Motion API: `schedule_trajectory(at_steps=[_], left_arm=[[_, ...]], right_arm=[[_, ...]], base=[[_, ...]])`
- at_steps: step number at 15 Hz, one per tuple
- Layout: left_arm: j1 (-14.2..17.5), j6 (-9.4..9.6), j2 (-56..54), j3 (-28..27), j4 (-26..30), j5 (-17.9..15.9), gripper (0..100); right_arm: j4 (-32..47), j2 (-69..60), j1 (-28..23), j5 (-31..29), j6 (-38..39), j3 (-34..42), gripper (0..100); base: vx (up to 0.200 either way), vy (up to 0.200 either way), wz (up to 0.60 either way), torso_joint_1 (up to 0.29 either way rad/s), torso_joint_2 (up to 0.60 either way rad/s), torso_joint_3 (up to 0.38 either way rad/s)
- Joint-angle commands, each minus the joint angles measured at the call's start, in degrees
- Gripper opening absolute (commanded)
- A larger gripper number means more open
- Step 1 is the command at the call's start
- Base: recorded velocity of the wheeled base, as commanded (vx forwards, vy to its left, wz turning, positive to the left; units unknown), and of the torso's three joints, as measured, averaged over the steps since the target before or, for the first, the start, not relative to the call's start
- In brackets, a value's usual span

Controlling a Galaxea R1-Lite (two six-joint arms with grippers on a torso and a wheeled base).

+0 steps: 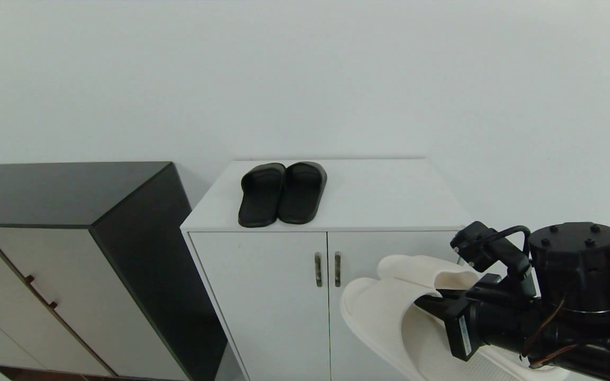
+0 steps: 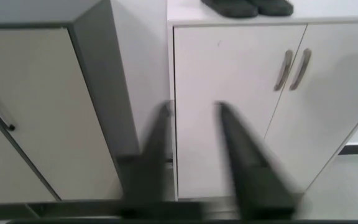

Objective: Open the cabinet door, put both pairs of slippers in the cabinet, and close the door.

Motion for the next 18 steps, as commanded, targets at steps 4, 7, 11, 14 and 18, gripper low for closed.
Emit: schedule_trajectory(at_steps=[4, 7, 11, 14, 18], left_arm=[[-0.9, 0.02, 6.2, -0.1, 0.0, -0.1, 100], [-0.9, 2.92, 5.8, -0.3, -0.3, -0.5, 100], [-0.9, -6.66, 13.8, -13.9, -0.4, -3.2, 100], [-1.0, -6.4, 25.8, -18.0, -1.9, -10.7, 100], [-1.3, -6.31, 42.4, -17.5, -11.7, -21.2, 100]], right_arm=[[0.0, 0.0, 0.1, 0.0, -0.1, 0.3, 0], [0.0, -0.1, 0.0, 0.1, -0.1, 0.4, 0], [0.0, -0.1, 0.0, 0.1, -0.1, 0.5, 0], [0.0, -0.6, 0.1, 0.1, -0.2, 0.8, 0], [0.1, -1.3, 0.1, 0.1, -0.2, 0.9, 0]], base=[[0.0, 0.0, 0.0, -0.228, 0.55, 0.317], [0.0, 0.0, 0.0, -0.211, 0.52, 0.31], [0.0, 0.0, 0.0, -0.191, 0.5, 0.307], [0.0, 0.0, 0.0, -0.172, 0.49, 0.313], [0.0, 0.0, 0.0, -0.143, 0.48, 0.316]])
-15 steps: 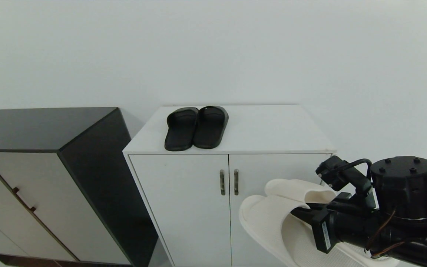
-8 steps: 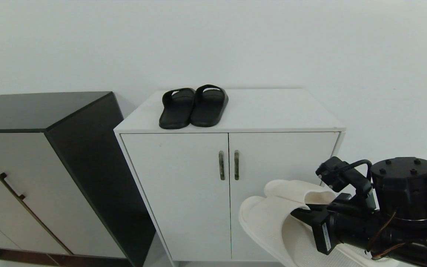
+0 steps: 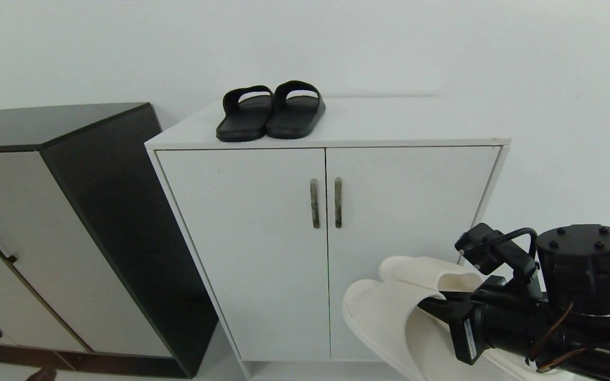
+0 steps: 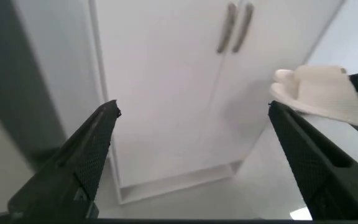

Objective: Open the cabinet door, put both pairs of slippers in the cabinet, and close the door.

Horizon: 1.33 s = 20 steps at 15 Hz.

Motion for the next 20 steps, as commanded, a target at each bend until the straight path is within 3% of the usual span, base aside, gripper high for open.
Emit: schedule_trajectory(at_steps=[1, 3, 4, 5, 6, 8, 12, 17, 20], left_arm=[[-1.9, -0.14, 15.4, 0.0, -8.1, -4.8, 100], [-7.7, 0.47, 20.1, 0.0, -12.3, -4.8, 100], [-9.4, 1.53, 21.9, -0.1, -13.2, -4.8, 100], [-12.3, 4.16, 25.3, -0.5, -14.6, -4.5, 100], [-14.4, 4.95, 27.7, -0.9, -16.0, -4.4, 100], [-18.1, 4.51, 32.1, -3.3, -19.4, -4.1, 100], [-26.1, 1.35, 37.9, -11.6, -20.0, 2.6, 100], [-33.1, 1.35, 45.7, -20.5, -20.3, 4.4, 100], [-34.8, 1.17, 51.8, -27.6, -20.3, 4.3, 100]], right_arm=[[0.0, -0.3, 0.0, -0.1, 0.0, 0.0, 0], [0.0, -0.9, 0.0, -0.1, 0.0, 0.1, 0], [0.0, -1.2, 0.0, -0.1, -0.1, 0.5, 0], [0.0, -1.5, 0.0, 0.0, -0.7, 0.6, 0], [-0.1, -1.7, 0.0, 0.0, -1.4, 0.8, 0], [0.0, -1.8, 0.0, 0.0, -1.6, 1.0, 0], [0.0, -1.7, 0.1, 0.0, -1.6, 1.1, 0], [0.0, -1.7, 0.1, 0.0, -1.6, 1.2, 0], [0.0, -1.5, 0.2, 0.3, -1.7, 1.2, 0]], base=[[0.0, 0.0, 0.0, -0.124, 0.46, 0.334], [0.0, 0.0, 0.0, -0.11, 0.46, 0.344], [0.0, 0.0, 0.0, -0.095, 0.45, 0.349], [0.0, 0.0, 0.0, -0.085, 0.44, 0.369], [0.0, 0.0, 0.0, -0.076, 0.45, 0.373], [0.0, 0.0, 0.0, -0.036, 0.44, 0.398], [0.0, 0.0, 0.0, -0.011, 0.15, 0.135], [0.0, 0.0, 0.0, 0.0, 0.0, 0.0], [0.0, 0.0, 0.0, 0.0, 0.0, 0.0]])
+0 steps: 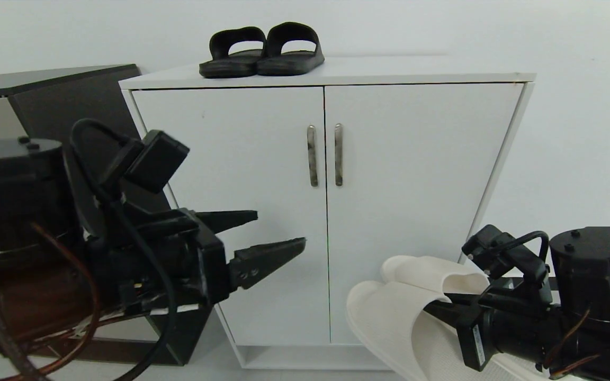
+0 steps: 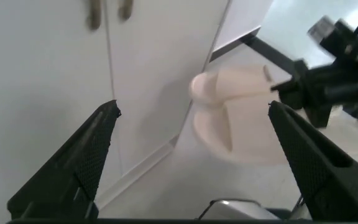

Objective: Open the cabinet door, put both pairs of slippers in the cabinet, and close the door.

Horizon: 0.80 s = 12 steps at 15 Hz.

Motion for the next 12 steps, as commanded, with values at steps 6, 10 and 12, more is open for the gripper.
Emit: schedule_trajectory(at_steps=[6, 10, 12], left_arm=[[-8.2, -13.13, 10.5, -19.3, 3.9, -6.9, 100], [-8.5, -19.81, 9.8, -21.5, 6.0, -15.0, 100], [-7.2, -17.87, 10.6, -21.5, 5.9, -14.6, 100]], right_arm=[[0.0, -1.7, 0.1, 3.8, 0.0, 0.8, 0], [-0.1, -1.6, 0.0, 3.8, 0.0, 0.7, 0], [0.0, -1.2, 0.0, 3.8, 0.0, 0.8, 0]], base=[[0.0, 0.0, 0.0, 0.0, 0.0, 0.0], [0.0, 0.0, 0.0, 0.0, 0.0, 0.0], [0.0, 0.0, 0.0, 0.0, 0.0, 0.0]])
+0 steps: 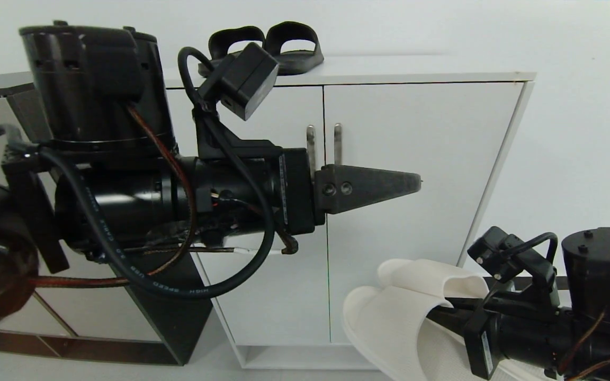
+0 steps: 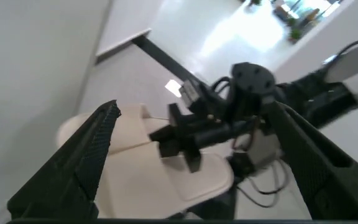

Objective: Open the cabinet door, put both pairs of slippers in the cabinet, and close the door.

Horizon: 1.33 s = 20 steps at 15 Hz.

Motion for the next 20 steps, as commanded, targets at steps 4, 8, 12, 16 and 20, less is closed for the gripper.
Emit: schedule_trajectory(at_steps=[4, 8, 12, 16, 20], left_arm=[[0.4, 6.08, 2.1, -0.5, -0.4, 6.3, 100], [3.1, 5.55, 1.7, -2.6, 0.0, 2.1, 100], [4.3, 3.18, 3.3, -5.0, -0.1, -4.7, 100], [4.4, 3.44, 6.4, -6.2, -0.4, -0.6, 100], [6.0, 3.44, 7.0, -6.4, -1.2, -0.5, 100]], right_arm=[[-0.1, 0.6, 0.0, 0.0, 0.0, 0.0, 0], [-0.1, 0.9, 0.0, 0.0, 0.0, 0.0, 0], [-0.1, 0.9, -0.1, 0.0, 0.1, 0.0, 0], [-0.1, 0.9, -0.1, 0.0, 0.1, -0.1, 0], [-0.1, 1.0, -0.1, 0.0, 0.2, -0.2, 0]], base=[[0.0, 0.0, 0.0, 0.0, 0.0, 0.0], [0.0, 0.0, 0.0, 0.0, 0.0, 0.0], [0.0, 0.0, 0.0, 0.0, 0.0, 0.0], [0.0, 0.0, 0.0, 0.0, 0.0, 0.0], [0.0, 0.0, 0.0, 0.0, 0.0, 0.0]])
